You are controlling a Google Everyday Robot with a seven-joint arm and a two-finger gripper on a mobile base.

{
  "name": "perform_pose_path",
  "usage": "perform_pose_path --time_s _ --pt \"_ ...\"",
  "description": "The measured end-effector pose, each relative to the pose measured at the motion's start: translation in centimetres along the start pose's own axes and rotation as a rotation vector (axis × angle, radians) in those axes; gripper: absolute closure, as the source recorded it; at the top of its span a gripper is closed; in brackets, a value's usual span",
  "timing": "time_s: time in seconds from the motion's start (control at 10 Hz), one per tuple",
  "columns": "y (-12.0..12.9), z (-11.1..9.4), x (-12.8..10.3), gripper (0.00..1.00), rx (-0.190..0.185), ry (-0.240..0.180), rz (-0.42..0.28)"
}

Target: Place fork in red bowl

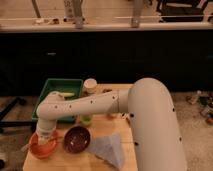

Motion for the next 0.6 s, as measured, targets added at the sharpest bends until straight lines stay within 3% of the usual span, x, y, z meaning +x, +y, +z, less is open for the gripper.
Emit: perform_pose_path --time_s 0.5,0.6 --pt "0.2 1.7 -1.5 0.99 -0.03 0.001 -0.024" --pt "0.0 1.8 -1.6 0.96 -0.034 0.001 -0.027"
